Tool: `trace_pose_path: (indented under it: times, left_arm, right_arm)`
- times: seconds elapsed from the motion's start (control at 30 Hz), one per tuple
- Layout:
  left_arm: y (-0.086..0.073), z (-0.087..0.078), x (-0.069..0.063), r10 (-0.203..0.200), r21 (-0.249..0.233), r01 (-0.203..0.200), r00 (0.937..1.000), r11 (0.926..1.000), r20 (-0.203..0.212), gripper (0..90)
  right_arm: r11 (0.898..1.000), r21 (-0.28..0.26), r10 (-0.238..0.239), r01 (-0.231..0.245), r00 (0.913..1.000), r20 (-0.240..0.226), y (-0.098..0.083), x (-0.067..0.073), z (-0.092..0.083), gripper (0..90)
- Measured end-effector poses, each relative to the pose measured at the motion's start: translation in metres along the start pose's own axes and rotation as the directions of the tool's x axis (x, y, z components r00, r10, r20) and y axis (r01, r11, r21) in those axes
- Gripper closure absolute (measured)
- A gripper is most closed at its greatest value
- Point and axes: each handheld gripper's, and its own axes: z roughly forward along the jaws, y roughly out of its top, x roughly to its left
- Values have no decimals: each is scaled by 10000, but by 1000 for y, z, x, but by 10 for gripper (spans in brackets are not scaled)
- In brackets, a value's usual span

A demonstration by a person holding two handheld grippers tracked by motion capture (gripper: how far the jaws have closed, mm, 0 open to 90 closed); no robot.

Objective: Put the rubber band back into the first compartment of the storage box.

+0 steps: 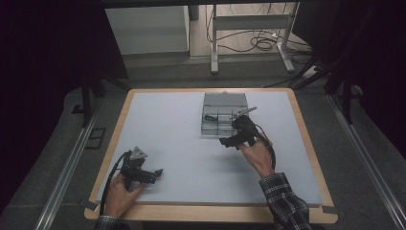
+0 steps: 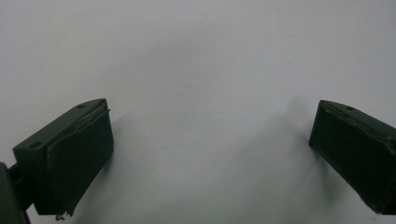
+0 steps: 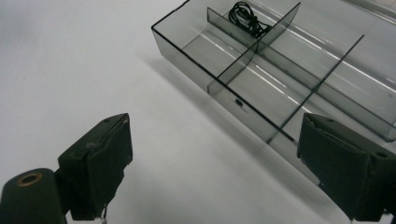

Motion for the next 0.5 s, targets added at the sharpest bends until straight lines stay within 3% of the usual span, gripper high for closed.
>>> trace_pose_path:
  times: [0.5]
  left_arm:
    - [0,0,0,3,-1,-3,10000,10000,0,0]
  right_arm:
    - [9998,196,37,-40,9999,118,-18,-6,-7,74]
